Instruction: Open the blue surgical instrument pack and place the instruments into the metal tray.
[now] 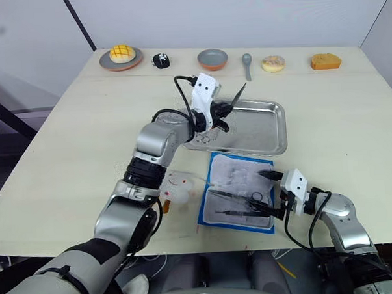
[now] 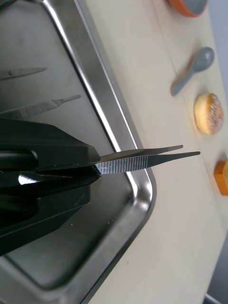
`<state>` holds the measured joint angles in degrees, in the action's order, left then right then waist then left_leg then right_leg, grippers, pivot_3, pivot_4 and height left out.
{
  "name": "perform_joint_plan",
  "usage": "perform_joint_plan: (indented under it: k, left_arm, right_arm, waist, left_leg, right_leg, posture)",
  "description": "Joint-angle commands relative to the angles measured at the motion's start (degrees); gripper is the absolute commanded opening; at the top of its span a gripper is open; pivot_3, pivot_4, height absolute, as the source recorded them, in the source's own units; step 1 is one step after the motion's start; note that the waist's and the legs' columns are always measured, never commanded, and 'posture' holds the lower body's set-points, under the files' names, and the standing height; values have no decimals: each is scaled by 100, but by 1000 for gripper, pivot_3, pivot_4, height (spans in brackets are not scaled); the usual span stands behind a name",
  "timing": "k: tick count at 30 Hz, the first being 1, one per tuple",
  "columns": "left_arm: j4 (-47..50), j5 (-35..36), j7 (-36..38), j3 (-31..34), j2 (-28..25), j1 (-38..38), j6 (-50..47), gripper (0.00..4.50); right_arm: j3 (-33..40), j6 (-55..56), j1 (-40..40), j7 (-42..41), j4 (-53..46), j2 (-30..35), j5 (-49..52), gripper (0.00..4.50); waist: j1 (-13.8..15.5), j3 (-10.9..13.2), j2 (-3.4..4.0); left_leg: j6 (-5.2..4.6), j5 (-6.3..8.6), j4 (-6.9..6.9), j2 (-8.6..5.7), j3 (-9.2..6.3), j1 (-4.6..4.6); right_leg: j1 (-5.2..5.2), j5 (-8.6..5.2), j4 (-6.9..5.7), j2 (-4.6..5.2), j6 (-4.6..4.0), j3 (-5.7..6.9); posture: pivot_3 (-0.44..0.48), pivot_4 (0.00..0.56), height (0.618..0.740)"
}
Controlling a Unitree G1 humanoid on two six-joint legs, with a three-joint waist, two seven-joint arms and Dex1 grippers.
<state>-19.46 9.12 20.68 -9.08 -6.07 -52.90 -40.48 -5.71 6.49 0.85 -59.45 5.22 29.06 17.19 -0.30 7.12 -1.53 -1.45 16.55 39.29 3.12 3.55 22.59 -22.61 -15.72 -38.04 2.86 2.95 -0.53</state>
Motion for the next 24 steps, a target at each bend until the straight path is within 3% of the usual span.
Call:
perform_joint_plan:
  k: [1, 11, 24]
  left_arm:
    - [-233, -177, -563, 98, 353, 95, -5, 117]
    - [-650, -415, -1041, 155, 693, 231, 134, 117]
    - [-891, -305, -957, 336, 777, 178, -112, 117]
  right_arm:
    - [-161, -245, -242, 22, 286, 41, -207, 4500]
    - [-165, -272, -262, 29, 256, 49, -208, 4500]
    - [-158, -271, -305, 62, 215, 51, -205, 4500]
  waist:
    - [6, 0, 0]
    - [6, 0, -1]
    - [13, 0, -1]
  left_leg:
    - [1, 0, 0, 0, 0, 0]
    - [3, -1, -2, -1, 0, 0]
    - [3, -2, -2, -2, 0, 0]
  right_leg:
    - [1, 0, 0, 0, 0, 1]
    - [1, 0, 3, 1, 0, 1]
    - [1, 0, 3, 1, 0, 2]
  posture:
    - [0, 150, 732]
    - [0, 150, 732]
    - [0, 150, 732]
